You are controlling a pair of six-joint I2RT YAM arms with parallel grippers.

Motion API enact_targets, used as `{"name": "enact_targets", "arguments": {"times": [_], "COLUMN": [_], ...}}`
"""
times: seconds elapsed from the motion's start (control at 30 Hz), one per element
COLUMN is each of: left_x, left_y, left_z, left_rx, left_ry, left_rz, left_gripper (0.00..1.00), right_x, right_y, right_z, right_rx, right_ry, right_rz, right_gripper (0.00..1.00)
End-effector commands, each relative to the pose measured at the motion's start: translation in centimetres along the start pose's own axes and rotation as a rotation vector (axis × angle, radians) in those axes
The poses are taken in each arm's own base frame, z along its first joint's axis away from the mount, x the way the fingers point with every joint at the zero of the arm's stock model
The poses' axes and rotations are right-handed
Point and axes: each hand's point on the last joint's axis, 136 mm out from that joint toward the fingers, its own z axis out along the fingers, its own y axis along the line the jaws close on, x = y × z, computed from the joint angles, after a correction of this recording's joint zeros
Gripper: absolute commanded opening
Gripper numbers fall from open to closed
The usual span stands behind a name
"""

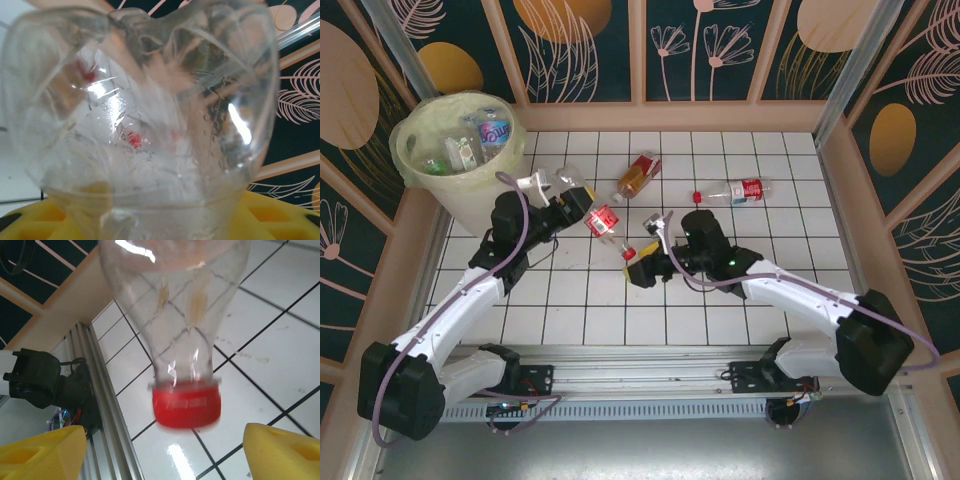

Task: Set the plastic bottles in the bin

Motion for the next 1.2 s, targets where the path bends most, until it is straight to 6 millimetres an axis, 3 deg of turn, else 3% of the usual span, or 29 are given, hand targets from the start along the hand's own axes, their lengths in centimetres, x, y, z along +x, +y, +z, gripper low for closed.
{"name": "enact_targets", "arguments": {"times": [0.0, 0.17, 0.5, 0.67, 0.77, 1.17], "left_x": [-1.5, -5.1, -13.2, -18.1, -21.6, -30.6], "left_y": [-1.1, -3.7, -6.3, -7.1, -6.5, -3.5], "left_z": [0.2, 0.6, -0.3, -2.9, -5.8, -14.3], "left_rx": [-0.047, -0.093, -0.338, -0.434, -0.499, -0.887], "left_ry": [0.011, -0.011, -0.099, -0.19, -0.267, -0.524], "left_rz": [0.125, 0.263, 0.48, 0.517, 0.514, 0.583], "left_gripper": [0.57, 0.59, 0.59, 0.6, 0.6, 0.6], "right_x": [-2.2, -4.3, -8.1, -9.5, -10.1, -10.1], "right_y": [0.8, 1.7, 4.8, 6.7, 6.9, 6.4], "right_z": [-2.2, -4.9, -9.5, -11.6, -12.4, -12.1], "right_rx": [0.013, 0.041, 0.038, 0.011, 0.029, 0.045], "right_ry": [-0.111, -0.213, -0.441, -0.532, -0.575, -0.569], "right_rz": [-0.045, -0.103, -0.263, -0.327, -0.346, -0.338], "right_gripper": [0.85, 0.99, 0.99, 0.99, 0.99, 0.98]}}
